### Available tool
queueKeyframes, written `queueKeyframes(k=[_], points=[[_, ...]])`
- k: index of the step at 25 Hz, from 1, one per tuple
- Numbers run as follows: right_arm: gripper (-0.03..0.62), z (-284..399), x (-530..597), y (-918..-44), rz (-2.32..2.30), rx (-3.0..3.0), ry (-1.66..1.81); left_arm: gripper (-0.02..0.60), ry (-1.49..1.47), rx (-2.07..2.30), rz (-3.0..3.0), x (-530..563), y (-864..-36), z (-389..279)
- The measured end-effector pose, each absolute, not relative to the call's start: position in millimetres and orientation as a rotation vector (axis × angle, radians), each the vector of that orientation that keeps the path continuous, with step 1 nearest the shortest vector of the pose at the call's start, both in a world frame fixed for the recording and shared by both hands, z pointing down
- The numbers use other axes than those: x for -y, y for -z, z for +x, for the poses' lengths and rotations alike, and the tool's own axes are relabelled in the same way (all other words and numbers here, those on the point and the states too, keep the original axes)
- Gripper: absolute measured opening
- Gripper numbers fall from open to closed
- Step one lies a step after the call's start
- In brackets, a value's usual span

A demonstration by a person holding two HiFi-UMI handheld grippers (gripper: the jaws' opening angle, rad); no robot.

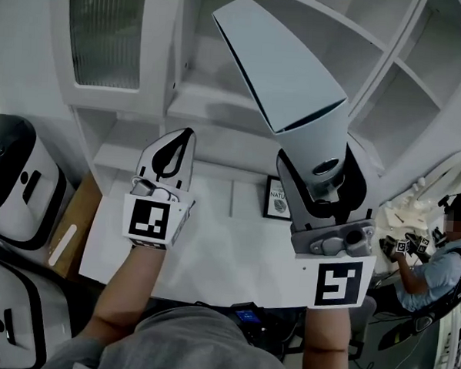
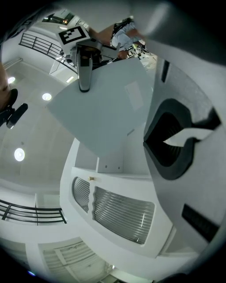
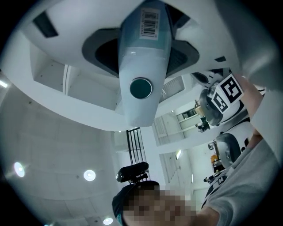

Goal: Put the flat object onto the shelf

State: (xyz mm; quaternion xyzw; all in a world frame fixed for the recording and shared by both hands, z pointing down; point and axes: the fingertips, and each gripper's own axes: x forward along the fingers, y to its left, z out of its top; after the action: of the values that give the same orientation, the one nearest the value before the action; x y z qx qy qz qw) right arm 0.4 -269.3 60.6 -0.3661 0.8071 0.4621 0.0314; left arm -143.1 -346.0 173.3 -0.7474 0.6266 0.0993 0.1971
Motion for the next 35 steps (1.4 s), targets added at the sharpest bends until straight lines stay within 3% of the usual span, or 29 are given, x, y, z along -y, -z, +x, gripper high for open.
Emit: queueKeyframes(k=[35], points=[[0.299,-76,371,-159,-1.087,-2.654,-2.23,0.006,-0.239,-1.785,-2.144,393,-200,-157]])
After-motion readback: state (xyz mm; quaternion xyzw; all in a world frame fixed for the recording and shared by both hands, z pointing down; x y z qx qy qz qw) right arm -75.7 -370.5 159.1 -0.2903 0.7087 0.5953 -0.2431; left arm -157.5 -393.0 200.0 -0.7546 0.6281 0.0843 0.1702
